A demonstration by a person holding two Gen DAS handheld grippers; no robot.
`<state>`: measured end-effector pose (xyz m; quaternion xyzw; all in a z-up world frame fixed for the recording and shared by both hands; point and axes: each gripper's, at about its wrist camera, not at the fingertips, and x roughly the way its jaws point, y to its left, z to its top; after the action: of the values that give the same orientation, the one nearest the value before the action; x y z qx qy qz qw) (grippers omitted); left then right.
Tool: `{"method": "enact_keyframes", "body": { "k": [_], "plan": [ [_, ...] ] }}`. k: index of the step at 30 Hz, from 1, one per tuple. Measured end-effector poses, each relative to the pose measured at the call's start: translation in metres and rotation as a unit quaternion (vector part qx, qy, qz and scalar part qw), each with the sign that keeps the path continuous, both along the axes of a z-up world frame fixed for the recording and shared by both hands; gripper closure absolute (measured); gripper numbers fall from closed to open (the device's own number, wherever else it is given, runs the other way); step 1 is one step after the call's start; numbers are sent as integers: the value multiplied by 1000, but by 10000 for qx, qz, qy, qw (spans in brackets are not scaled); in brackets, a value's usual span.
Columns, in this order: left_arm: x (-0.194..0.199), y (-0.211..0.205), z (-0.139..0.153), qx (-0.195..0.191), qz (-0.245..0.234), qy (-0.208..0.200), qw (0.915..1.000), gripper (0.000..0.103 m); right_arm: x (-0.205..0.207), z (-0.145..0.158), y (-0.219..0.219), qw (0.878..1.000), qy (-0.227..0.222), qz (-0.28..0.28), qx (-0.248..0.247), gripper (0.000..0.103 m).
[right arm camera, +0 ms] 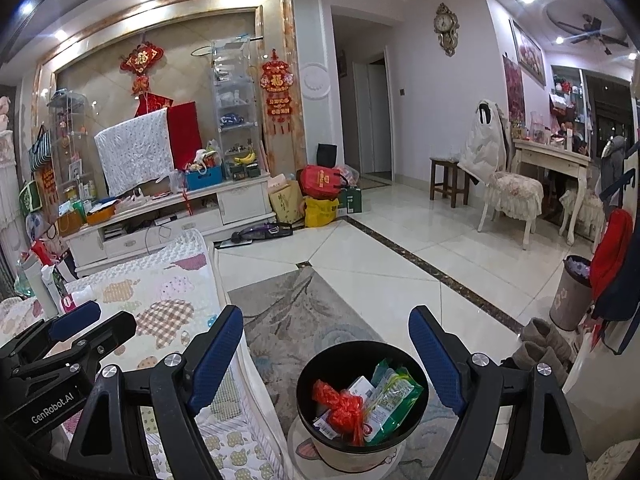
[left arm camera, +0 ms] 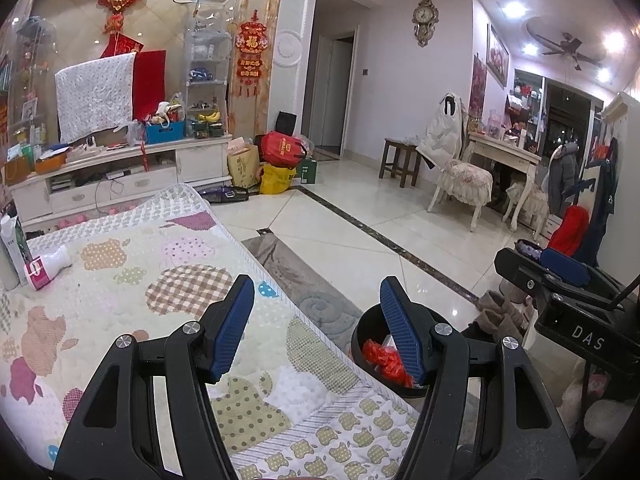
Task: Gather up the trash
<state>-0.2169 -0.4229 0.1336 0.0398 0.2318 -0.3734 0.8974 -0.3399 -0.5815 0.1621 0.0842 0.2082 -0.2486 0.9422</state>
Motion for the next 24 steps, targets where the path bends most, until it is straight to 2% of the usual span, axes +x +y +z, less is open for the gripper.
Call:
{"method": "enact_keyframes", "body": {
  "k": [24],
  "plan": [
    [-4, -2, 0, -14, -45, -17, 10000, 38, 1, 3, 2, 10000, 57, 35, 9, 18]
  ]
}}
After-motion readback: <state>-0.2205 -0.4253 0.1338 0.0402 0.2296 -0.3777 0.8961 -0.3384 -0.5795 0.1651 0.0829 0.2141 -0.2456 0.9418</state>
